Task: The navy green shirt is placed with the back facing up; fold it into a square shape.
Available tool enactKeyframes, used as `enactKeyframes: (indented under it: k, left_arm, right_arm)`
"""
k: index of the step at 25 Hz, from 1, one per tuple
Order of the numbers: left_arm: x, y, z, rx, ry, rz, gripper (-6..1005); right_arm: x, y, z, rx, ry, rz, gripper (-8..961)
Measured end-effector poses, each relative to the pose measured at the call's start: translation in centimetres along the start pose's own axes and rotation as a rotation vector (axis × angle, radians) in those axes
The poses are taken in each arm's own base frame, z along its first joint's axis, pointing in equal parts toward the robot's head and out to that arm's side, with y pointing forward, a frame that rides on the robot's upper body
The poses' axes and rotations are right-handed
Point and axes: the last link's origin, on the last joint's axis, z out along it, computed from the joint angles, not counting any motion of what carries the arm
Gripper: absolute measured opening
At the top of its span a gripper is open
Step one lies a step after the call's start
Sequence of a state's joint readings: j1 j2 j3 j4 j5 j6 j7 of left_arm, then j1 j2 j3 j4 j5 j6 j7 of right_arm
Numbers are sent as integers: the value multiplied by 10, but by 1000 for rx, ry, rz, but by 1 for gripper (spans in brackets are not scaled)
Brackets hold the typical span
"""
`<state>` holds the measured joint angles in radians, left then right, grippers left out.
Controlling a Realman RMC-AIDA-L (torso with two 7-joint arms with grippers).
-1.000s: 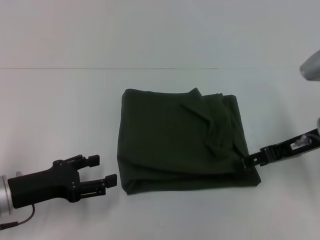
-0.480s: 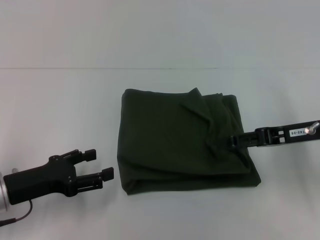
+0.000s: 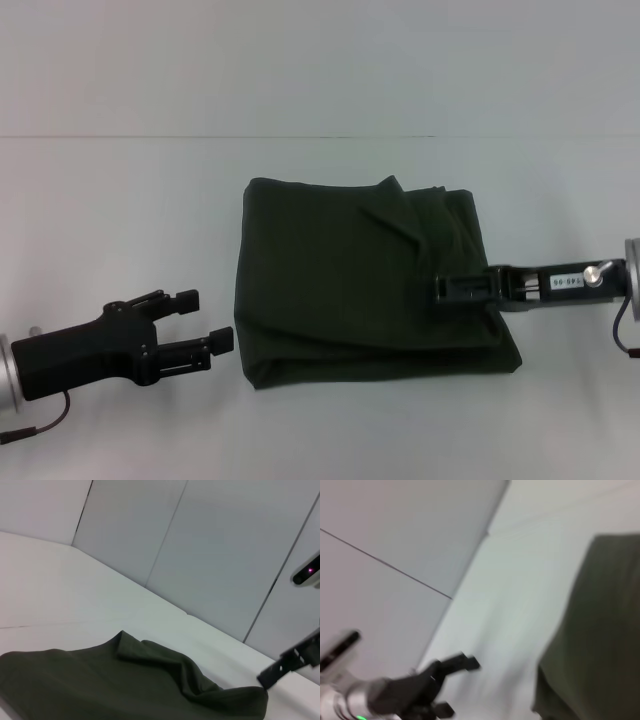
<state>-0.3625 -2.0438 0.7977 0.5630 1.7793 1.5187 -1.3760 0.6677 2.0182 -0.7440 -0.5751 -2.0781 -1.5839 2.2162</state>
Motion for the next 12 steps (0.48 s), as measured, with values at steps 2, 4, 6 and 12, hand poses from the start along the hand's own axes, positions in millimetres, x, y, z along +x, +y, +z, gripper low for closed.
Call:
enactKeyframes:
  k: [2,4,6,12]
  left_arm:
    - [1,0,0,-1,-1,2,904]
    - [1,0,1,-1,0,4,904]
    - [1,0,1,-1,1,5,904]
    - [1,-1,0,4,3,4,904]
  right_arm:
    - [5,-5,3,28,24,14,914]
    - [10,-11,4,65,41,27,914]
    - [17,-19,1,103,48,42,914]
    - [31,-42,-25,188,-24,94,915]
